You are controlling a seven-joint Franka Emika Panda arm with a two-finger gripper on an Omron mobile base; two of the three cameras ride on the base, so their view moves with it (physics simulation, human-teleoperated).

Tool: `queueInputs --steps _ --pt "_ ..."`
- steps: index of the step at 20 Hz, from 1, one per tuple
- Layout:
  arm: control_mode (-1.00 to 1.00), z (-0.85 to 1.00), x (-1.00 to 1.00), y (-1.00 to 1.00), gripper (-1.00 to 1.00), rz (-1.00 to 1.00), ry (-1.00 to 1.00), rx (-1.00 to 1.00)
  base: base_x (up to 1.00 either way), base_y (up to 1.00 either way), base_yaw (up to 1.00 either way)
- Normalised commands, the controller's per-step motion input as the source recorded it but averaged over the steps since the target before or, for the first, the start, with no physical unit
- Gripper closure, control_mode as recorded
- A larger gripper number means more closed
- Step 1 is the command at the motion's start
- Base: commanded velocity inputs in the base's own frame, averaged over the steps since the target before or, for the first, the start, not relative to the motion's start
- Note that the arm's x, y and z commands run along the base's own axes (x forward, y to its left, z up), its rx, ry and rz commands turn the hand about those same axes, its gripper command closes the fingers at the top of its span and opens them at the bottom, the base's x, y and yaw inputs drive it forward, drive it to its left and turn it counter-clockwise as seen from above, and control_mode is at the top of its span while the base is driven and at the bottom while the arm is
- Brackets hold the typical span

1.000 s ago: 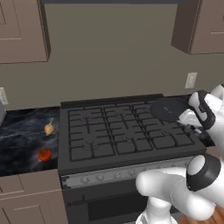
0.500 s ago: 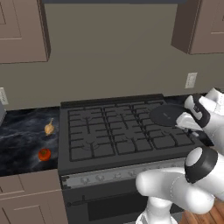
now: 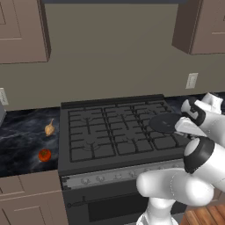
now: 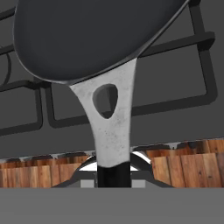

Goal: Place the pan on the front right burner on the stove. Then place the tomato and the onion in the pan and turn on the front right burner.

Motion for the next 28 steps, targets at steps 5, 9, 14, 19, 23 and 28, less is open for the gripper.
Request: queueInputs --steps 5,9,14,19,23,28 --pt "-1.00 -0.22 0.07 0.00 1.00 0.00 0.01 0.00 0.00 0.00 0.00" --pt "-1.00 -0.18 0.15 0.00 1.00 0.00 0.00 0.00 0.00 0.00 0.00" --pt "-1.00 -0.06 -0.03 0.00 1.00 0.00 0.01 0.00 0.00 0.00 0.00" --pt "-1.00 -0.09 -0.22 0.00 1.00 0.00 0.05 0.00 0.00 0.00 0.00" --pt "-1.00 -0.03 -0.11 0.00 1.00 0.00 0.04 0.00 0.00 0.00 0.00" --pt "-1.00 0.00 0.00 0.00 1.00 0.00 0.00 0.00 0.00 0.00 0.00"
